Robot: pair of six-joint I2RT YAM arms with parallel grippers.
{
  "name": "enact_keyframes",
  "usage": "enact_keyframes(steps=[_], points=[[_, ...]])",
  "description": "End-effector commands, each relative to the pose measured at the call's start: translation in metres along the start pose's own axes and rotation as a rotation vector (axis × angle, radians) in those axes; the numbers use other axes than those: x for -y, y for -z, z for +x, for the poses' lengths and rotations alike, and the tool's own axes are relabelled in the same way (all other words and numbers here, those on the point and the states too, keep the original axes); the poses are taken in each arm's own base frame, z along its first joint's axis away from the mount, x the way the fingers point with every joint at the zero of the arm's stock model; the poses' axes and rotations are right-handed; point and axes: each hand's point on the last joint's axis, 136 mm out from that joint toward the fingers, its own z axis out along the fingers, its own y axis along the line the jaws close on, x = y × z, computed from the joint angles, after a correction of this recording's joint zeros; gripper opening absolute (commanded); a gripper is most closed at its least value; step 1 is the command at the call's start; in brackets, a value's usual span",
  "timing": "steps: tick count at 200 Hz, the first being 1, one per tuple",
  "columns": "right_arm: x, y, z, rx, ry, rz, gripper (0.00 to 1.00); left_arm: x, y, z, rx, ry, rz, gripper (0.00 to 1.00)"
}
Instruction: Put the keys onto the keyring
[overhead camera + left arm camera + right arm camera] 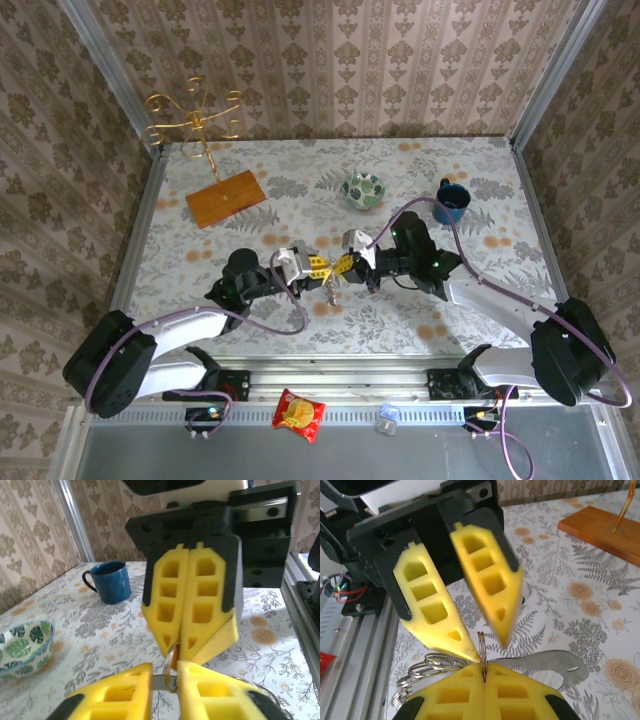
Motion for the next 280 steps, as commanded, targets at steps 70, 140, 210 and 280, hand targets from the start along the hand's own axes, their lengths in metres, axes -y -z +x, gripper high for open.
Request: enact_keyframes(steps=[70,140,210,280], points=[[-0.012,0.0,-0.011,-0.251,0.23,-0.001,0.0,-0.003,0.005,0.002,-0.152,-0.089,0.013,0.25],[-0.002,-0.003,-0.013,-0.319,0.286,0.064,0.0,0.002,0.006,-0.005,-0.126,-0.087,0.038,0.28],[-0.018,-0.011,-0.026,-0.252,0.297,0.015,0.0,0.005,0.005,-0.001,-0.131,-0.069,0.058,0.17],[-0.005,0.017,-0.023,-0.1,0.011,0.092,0.41,0.005,0.009,-0.012,-0.049,-0.094,0.032,0.0]])
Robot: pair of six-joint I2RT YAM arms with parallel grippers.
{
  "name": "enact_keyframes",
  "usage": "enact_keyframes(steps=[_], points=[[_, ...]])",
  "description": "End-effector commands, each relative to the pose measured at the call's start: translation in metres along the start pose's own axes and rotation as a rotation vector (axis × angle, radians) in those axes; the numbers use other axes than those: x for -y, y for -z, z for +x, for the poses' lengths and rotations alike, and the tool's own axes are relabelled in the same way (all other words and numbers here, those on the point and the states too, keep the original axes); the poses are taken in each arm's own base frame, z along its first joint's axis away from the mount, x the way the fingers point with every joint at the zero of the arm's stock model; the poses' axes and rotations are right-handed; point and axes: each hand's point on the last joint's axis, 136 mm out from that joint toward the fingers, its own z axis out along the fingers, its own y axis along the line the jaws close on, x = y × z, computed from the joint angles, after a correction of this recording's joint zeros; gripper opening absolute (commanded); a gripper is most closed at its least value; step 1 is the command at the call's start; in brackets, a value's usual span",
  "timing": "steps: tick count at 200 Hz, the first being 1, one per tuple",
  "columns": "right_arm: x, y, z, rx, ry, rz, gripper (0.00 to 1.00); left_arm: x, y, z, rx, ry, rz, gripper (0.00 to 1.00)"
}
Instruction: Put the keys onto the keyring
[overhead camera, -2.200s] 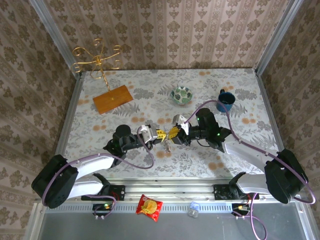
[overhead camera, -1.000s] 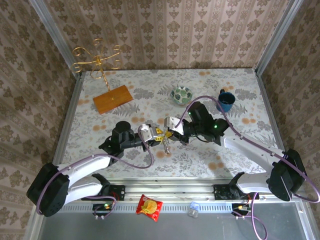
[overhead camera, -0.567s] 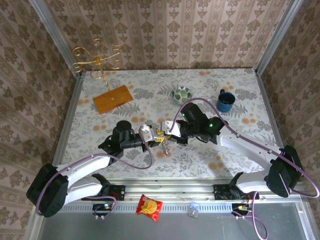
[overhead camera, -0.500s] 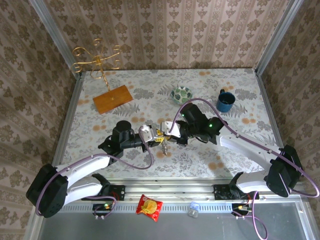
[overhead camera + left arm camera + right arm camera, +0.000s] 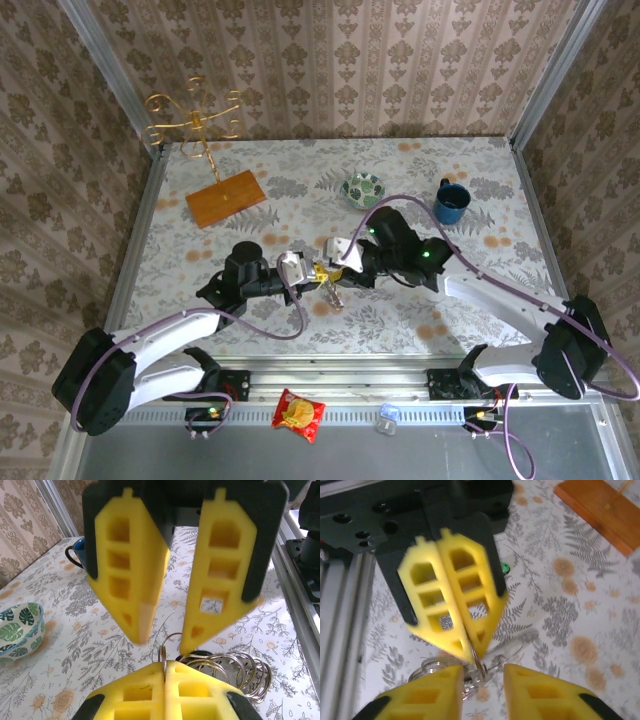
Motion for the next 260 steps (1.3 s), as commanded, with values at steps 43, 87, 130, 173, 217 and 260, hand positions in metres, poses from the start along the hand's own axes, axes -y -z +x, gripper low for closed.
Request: enact_keyframes(steps=[43,87,130,173,217,260], points=[[-0.008,0.01,0.0,0.105,-0.231,-0.045,0.38,-0.003,0.004,-0.019,0.118,-0.027,-0.025,0.0],[-0.008,0.0,-0.001,0.099,-0.275,-0.089,0.31,-0.004,0.004,-0.019,0.116,-0.029,-0.036,0.0],[-0.005,-0.003,0.002,0.088,-0.333,-0.094,0.18,-0.005,0.004,-0.017,0.112,-0.029,-0.042,0.0],[-0.008,0.001,-0.002,0.114,-0.345,-0.122,0.26,-0.005,0.003,-0.016,0.11,-0.032,-0.042,0.0],[-0.006,0.003,-0.006,0.136,-0.354,-0.126,0.23,-0.006,0.002,-0.016,0.109,-0.036,-0.042,0.0],[-0.002,-0.001,-0.002,0.116,-0.376,-0.128,0.01,-0.005,0.002,-0.016,0.11,-0.033,-0.04,0.0]])
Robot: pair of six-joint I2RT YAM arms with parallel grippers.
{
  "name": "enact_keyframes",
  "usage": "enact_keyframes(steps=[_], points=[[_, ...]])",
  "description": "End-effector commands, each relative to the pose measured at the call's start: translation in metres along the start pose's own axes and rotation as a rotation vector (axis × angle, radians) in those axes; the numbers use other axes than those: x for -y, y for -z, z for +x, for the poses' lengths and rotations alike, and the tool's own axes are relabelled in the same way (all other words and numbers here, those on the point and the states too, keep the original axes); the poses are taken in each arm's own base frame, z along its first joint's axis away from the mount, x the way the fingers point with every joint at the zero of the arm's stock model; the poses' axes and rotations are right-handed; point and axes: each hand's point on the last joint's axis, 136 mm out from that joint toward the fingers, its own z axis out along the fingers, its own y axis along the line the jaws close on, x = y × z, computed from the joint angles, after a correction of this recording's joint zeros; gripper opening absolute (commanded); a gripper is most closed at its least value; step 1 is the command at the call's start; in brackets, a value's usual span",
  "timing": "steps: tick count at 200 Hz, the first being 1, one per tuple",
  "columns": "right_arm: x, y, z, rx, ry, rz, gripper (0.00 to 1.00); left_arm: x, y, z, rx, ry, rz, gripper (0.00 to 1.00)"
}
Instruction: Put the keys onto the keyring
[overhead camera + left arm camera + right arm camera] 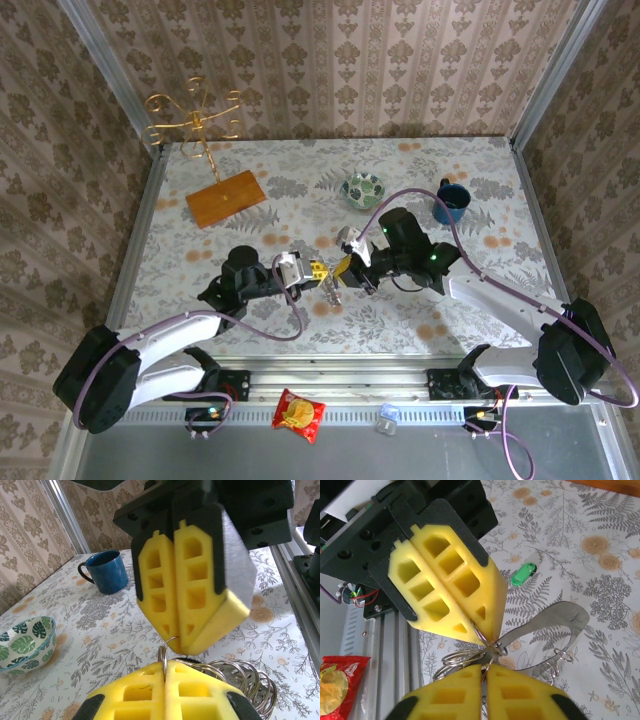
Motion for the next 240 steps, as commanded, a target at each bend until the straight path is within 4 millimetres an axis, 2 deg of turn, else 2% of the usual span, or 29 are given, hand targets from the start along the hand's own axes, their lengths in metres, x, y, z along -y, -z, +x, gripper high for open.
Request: enact_keyframes(steps=[1,41,79,91,101,116,130,192,240], points=[[0.001,0.001,-0.011,0.023,-0.004,-0.018,0.0,-0.002,0.001,-0.01,0.041,-0.021,-0.009,0.0],[0.012,-0.008,0.005,-0.022,-0.064,-0.04,0.0,-0.001,0.0,-0.016,0.073,0.0,0.007,0.0],[0.013,-0.006,-0.01,0.049,-0.051,-0.064,0.0,-0.004,-0.002,-0.01,0.071,0.012,-0.014,0.0],[0.016,-0.001,-0.013,0.086,-0.03,-0.036,0.15,-0.005,-0.001,-0.008,0.073,0.01,-0.023,0.0],[0.015,0.004,-0.014,0.116,0.003,-0.02,0.24,-0.005,0.0,-0.007,0.074,0.016,-0.024,0.0],[0.011,0.01,-0.015,0.153,0.068,-0.01,0.3,-0.003,-0.001,-0.009,0.082,0.022,-0.011,0.0],[0.008,0.012,-0.015,0.176,0.119,-0.007,0.33,-0.002,-0.001,-0.01,0.091,0.031,0.0,0.0],[0.004,0.004,-0.014,0.181,0.22,-0.024,0.32,0.0,-0.001,-0.018,0.124,0.061,0.03,0.0],[-0.001,-0.005,-0.016,0.173,0.234,-0.068,0.24,-0.002,-0.002,-0.019,0.136,0.062,0.02,0.0]])
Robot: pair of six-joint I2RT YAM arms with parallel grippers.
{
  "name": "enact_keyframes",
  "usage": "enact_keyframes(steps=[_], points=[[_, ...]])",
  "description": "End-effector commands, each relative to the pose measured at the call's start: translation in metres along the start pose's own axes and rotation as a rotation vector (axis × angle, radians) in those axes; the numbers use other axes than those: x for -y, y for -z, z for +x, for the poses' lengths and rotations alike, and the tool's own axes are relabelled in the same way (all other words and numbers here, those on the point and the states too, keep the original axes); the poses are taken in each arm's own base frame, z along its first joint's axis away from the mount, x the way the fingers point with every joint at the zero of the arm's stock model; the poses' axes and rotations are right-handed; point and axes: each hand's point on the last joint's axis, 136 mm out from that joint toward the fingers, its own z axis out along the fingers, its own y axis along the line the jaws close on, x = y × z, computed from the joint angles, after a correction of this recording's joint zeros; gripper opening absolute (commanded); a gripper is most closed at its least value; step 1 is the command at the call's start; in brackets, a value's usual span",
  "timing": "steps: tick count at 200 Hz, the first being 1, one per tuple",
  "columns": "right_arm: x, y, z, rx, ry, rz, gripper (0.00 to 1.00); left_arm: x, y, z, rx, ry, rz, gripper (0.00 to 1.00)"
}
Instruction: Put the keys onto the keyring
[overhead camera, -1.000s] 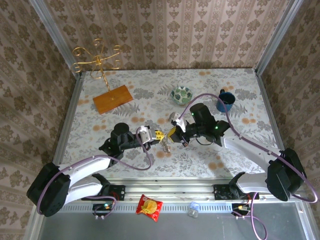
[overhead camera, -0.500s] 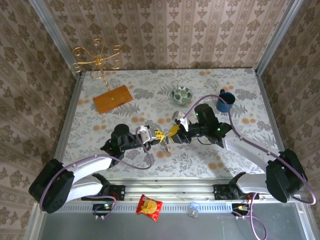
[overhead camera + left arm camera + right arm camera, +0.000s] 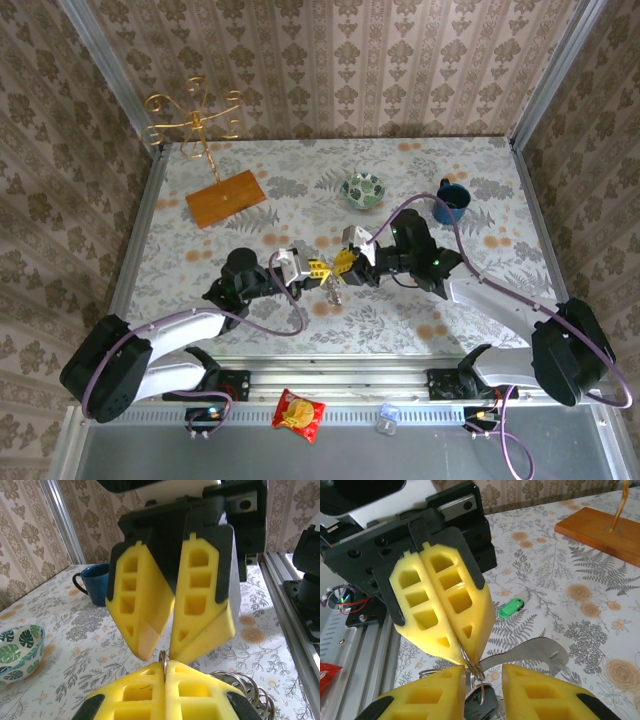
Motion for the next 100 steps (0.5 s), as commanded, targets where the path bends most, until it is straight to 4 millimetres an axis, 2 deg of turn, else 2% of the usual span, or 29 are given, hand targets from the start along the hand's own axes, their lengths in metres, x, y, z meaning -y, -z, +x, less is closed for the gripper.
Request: enact_keyframes(steps=[1,26,44,59,72,85,100], points=[[-0.006,-0.005,-0.007,0.022,0.048,-0.045,0.24,-0.001,0.0,-0.013,0.055,-0.012,0.008,0.0],[-0.006,-0.007,-0.006,0.017,0.053,-0.048,0.15,-0.001,-0.001,-0.012,0.058,-0.01,0.011,0.0],[-0.004,-0.008,-0.008,0.023,0.065,-0.041,0.0,-0.002,-0.001,-0.01,0.052,-0.008,0.008,0.0],[-0.002,-0.007,-0.011,0.025,0.075,-0.031,0.0,-0.006,-0.002,-0.006,0.034,-0.007,-0.011,0.0],[0.002,-0.006,-0.011,0.009,0.09,-0.007,0.0,-0.01,0.0,-0.003,0.016,-0.011,-0.036,0.12],[0.003,-0.004,-0.007,-0.031,0.104,0.004,0.0,-0.015,0.002,0.002,-0.019,-0.008,-0.067,0.31],[0.003,-0.003,-0.003,-0.087,0.124,0.012,0.0,-0.018,0.002,0.009,-0.083,-0.012,-0.072,0.3]])
